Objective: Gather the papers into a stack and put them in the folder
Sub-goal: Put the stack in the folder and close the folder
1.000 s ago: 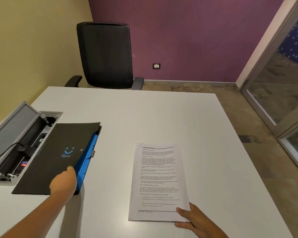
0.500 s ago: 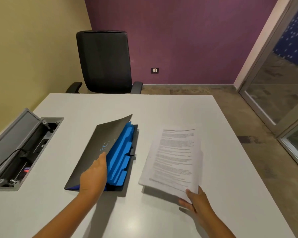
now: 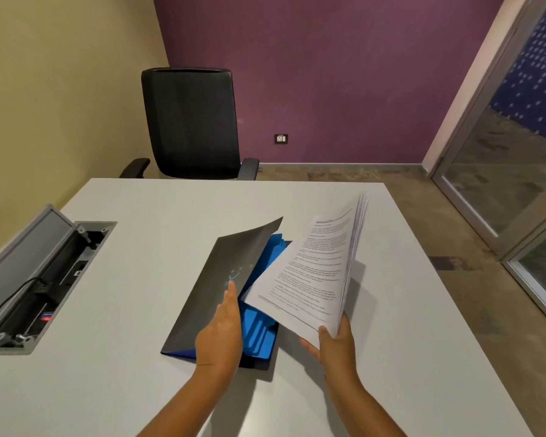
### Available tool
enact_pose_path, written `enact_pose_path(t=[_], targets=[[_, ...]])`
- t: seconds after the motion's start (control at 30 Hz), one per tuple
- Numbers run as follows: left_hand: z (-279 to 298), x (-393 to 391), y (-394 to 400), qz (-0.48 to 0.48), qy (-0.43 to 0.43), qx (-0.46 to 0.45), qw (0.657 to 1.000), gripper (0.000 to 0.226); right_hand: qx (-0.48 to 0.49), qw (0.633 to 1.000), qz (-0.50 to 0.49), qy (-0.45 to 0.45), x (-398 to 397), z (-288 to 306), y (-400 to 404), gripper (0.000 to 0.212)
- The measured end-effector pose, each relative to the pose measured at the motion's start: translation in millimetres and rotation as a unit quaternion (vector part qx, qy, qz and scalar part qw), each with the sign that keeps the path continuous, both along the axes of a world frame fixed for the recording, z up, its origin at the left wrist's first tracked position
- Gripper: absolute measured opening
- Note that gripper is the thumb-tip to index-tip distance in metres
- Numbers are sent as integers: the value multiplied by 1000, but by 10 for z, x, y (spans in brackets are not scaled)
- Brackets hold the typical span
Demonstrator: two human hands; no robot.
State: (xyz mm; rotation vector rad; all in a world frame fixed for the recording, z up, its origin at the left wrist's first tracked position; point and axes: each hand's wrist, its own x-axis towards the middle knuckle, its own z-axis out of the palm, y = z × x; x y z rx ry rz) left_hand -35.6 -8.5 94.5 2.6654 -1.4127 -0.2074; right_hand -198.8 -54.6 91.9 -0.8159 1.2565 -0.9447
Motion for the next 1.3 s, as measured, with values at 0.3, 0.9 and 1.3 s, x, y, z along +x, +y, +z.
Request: enact_pose_path(t=[0.3, 0.9, 1.3], targets=[[143, -86, 66, -12, 44, 29, 999, 73, 15, 997, 61, 54, 68, -115, 256, 53], [154, -597, 292, -124, 193, 123, 966, 70, 175, 953, 240, 58, 116, -145, 68, 33], [-246, -892, -148, 39, 334, 367, 868, 42, 223, 864, 401, 206, 253, -624, -41, 26]])
